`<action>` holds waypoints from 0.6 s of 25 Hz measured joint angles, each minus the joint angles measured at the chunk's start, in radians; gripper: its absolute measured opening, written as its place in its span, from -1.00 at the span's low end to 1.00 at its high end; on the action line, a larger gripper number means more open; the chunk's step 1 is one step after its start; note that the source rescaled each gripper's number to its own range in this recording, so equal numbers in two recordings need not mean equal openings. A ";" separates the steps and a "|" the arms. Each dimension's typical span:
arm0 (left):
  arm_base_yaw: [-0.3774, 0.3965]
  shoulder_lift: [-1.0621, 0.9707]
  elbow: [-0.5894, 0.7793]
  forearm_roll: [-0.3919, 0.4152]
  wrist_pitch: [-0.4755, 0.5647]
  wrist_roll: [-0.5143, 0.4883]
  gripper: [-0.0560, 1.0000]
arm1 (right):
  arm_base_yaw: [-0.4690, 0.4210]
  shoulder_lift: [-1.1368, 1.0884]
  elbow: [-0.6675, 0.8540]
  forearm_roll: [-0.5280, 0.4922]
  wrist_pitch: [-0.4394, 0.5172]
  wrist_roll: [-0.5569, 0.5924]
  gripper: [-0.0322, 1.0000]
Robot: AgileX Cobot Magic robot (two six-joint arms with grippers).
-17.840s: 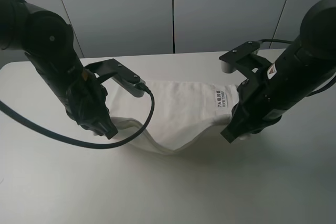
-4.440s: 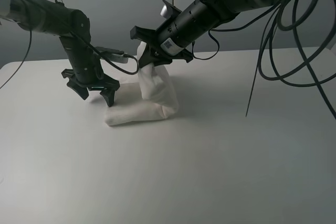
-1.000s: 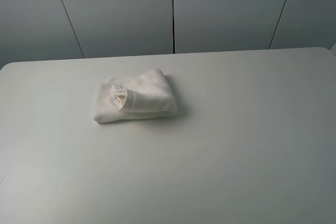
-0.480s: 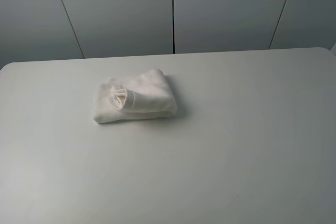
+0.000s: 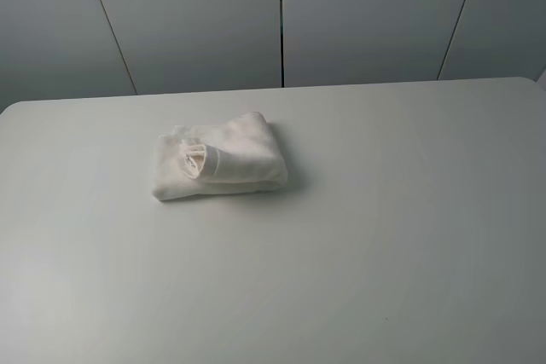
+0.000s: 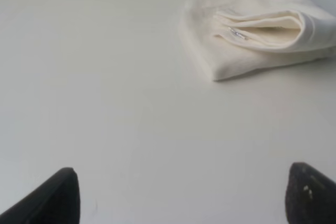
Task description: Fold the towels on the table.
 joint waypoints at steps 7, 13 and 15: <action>0.000 -0.006 0.030 0.000 -0.067 0.000 1.00 | 0.000 -0.004 0.020 0.000 -0.043 -0.002 1.00; 0.000 -0.006 0.041 -0.002 -0.088 0.016 1.00 | 0.000 -0.004 0.020 0.002 -0.045 -0.004 1.00; 0.000 -0.006 0.041 -0.002 -0.088 0.025 1.00 | 0.000 -0.004 0.020 0.002 -0.045 -0.004 1.00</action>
